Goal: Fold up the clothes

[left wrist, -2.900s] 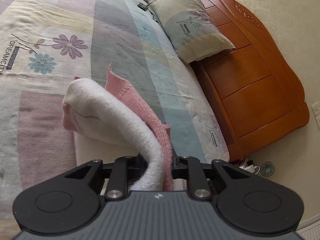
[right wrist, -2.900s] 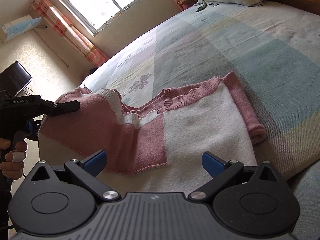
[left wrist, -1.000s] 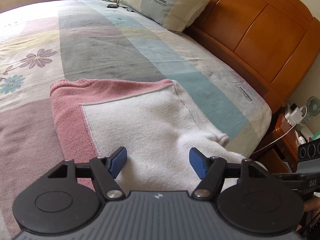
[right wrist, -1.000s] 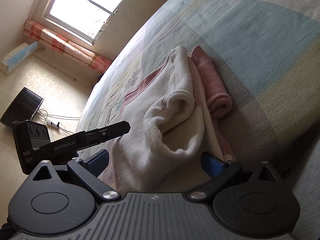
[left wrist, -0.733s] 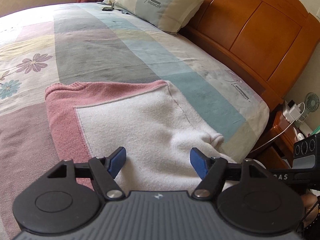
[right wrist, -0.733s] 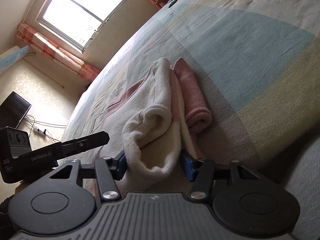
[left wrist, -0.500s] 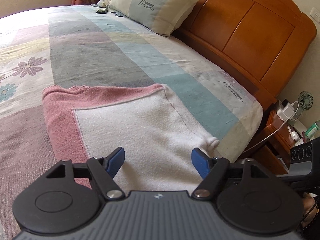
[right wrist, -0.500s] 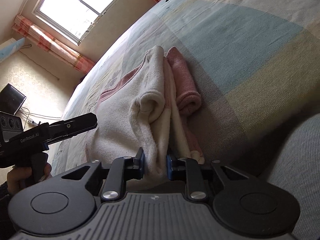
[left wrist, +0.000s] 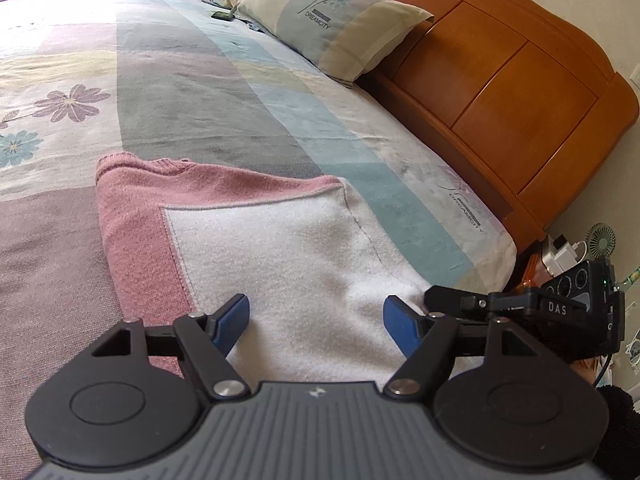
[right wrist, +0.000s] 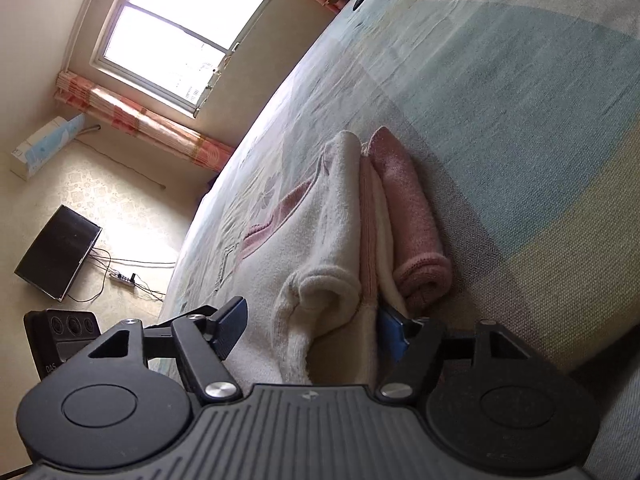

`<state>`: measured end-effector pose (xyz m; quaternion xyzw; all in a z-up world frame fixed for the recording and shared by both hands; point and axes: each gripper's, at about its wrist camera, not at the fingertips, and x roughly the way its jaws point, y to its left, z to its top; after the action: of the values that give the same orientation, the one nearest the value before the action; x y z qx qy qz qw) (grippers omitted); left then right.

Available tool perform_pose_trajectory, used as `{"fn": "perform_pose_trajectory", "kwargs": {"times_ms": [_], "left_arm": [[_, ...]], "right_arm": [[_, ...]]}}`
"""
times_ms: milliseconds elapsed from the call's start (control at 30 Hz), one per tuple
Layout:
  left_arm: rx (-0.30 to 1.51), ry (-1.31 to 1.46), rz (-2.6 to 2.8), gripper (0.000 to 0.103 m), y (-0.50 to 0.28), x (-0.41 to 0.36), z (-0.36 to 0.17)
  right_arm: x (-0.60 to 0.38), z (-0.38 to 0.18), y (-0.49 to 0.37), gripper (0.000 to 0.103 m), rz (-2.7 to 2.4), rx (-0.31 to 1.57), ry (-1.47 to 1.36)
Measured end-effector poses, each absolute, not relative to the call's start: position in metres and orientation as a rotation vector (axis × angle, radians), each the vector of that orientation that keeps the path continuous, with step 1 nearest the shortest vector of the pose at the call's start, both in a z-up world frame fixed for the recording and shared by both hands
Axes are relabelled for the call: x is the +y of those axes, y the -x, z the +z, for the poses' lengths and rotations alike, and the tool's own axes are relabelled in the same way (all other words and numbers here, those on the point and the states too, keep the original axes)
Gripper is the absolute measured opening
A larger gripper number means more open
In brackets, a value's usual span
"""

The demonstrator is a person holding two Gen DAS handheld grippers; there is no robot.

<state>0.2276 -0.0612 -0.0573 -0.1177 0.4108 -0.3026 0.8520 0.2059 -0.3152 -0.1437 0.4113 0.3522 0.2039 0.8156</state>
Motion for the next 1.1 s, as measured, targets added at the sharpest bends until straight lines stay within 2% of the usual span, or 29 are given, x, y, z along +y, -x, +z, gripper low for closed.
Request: {"fn": "perform_pose_trajectory", "kwargs": {"times_ms": [67,133,200,267,300,333,500,700,833,967,1000,1100], "left_arm": [[0.853,0.251,-0.625,0.074,-0.227,-0.060,-0.055],[0.835,0.250,-0.611,0.074,-0.225,-0.058,-0.052],[0.824,0.253,-0.601,0.074,-0.224,-0.055,-0.051],[0.814,0.258,-0.590,0.074,-0.223,-0.051,-0.050],[0.811,0.258,-0.586,0.074,-0.223,-0.049,-0.050],[0.808,0.253,-0.582,0.074,-0.223,-0.048,-0.051],[0.803,0.216,-0.567,0.074,-0.225,-0.047,-0.054],[0.804,0.186,-0.591,0.075,-0.228,-0.058,-0.059],[0.818,0.154,-0.602,0.078,-0.232,-0.068,-0.066],[0.786,0.139,-0.600,0.078,-0.229,-0.066,-0.058],[0.767,0.137,-0.599,0.078,-0.228,-0.064,-0.053],[0.722,0.136,-0.601,0.078,-0.229,-0.058,-0.042]], "right_arm": [[-0.311,-0.140,-0.217,0.077,0.439,0.745,-0.865],[-0.305,-0.139,-0.229,0.084,0.449,0.763,-0.828],[-0.298,-0.140,-0.238,0.083,0.441,0.775,-0.768],[-0.290,-0.138,-0.239,0.068,0.411,0.763,-0.691],[-0.288,-0.136,-0.239,0.046,0.403,0.768,-0.659],[-0.286,-0.134,-0.239,0.039,0.394,0.772,-0.627],[-0.285,-0.114,-0.241,0.031,0.390,0.757,-0.565],[-0.300,-0.095,-0.238,0.029,0.369,0.711,-0.559],[-0.315,-0.121,-0.236,0.029,0.318,0.754,-0.599],[-0.320,-0.130,-0.232,0.038,0.293,0.785,-0.608],[-0.322,-0.124,-0.229,0.044,0.277,0.772,-0.602],[-0.324,-0.095,-0.216,0.048,0.226,0.676,-0.482]]}}
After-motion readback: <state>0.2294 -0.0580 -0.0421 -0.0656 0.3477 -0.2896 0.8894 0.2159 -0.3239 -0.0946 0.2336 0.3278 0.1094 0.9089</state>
